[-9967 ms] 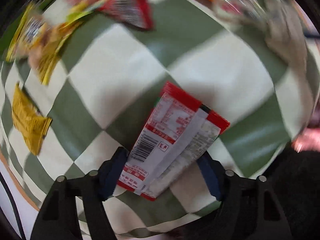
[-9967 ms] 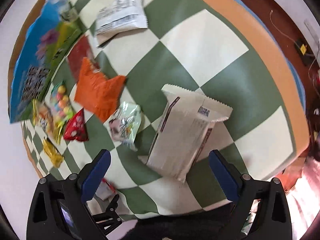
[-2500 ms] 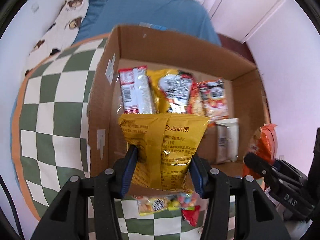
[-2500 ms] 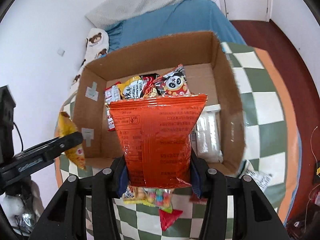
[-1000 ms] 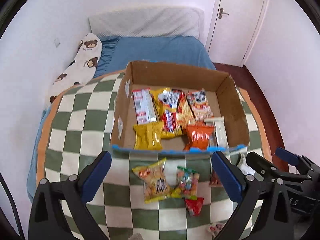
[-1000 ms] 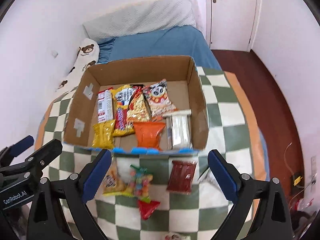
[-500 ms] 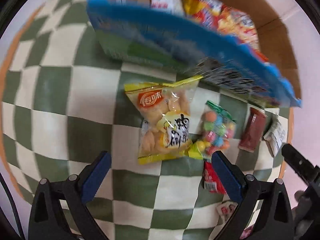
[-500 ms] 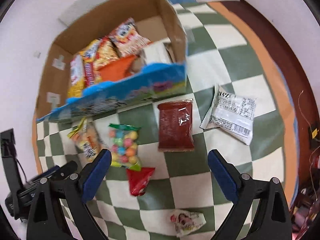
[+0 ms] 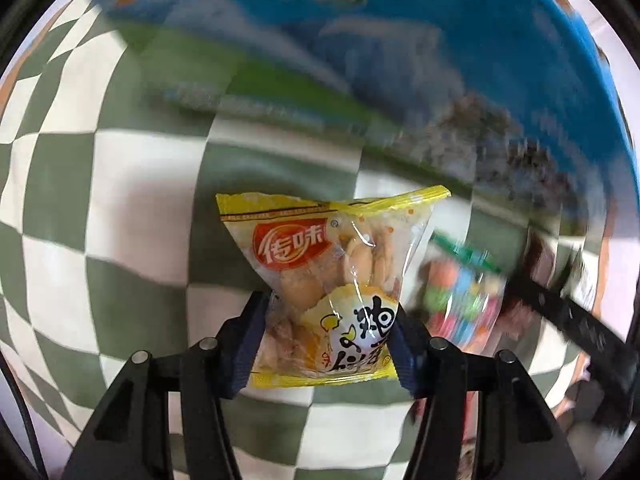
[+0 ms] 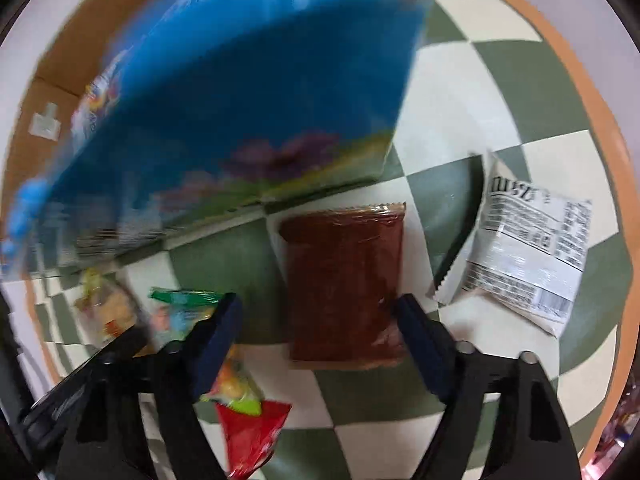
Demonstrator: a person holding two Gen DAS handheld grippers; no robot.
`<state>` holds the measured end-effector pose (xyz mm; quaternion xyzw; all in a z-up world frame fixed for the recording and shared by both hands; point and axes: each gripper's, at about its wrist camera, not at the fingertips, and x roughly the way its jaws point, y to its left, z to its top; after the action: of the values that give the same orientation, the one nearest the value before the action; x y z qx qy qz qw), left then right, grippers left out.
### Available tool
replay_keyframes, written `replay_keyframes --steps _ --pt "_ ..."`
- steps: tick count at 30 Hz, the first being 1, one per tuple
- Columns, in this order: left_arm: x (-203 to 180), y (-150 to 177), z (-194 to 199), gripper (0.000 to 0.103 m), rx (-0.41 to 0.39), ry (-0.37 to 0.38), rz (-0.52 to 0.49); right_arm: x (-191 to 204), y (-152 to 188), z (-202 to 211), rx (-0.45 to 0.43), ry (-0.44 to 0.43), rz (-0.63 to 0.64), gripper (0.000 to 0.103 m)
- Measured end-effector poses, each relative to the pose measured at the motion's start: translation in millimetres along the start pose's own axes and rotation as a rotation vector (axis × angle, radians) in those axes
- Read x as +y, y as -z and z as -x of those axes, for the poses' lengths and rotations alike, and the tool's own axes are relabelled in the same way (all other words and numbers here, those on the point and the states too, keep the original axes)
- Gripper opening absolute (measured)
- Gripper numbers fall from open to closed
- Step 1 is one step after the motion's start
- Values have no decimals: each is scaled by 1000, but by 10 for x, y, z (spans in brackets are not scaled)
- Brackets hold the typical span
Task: Organize snacks
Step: 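Grasp the yellow puffed-snack bag with left tool while right tool grasps dark red pack, then carry both packs into the box and open both tools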
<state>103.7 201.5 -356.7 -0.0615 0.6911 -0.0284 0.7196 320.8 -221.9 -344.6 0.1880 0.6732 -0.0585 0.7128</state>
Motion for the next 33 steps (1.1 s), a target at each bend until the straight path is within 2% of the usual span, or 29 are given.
replay_keyframes --steps 4,9,12,15,17,22,27,29,33 --pt "103 378 -1 54 48 -38 -43 -15 91 -13 -4 13 43 59" --pt "225 880 -78 54 120 -37 -42 -129 466 4 81 8 118 59" --pt "243 975 -184 58 139 -31 -36 -239 713 -8 132 21 150 59" --pt "254 981 -296 65 160 -30 -28 -316 798 -38 149 34 140 61" --pt "239 974 -341 66 160 -41 -31 -347 776 -76 156 15 111 68" --pt "50 889 -421 69 152 -67 -30 -352 700 -151 163 30 90 76" --pt "32 822 -513 69 143 -77 -20 -243 617 -254 154 55 108 76" --pt "149 846 -465 69 139 -82 -19 -234 611 -268 161 52 105 76" --pt "39 875 -451 68 140 -84 -17 -129 760 -280 145 68 117 76"
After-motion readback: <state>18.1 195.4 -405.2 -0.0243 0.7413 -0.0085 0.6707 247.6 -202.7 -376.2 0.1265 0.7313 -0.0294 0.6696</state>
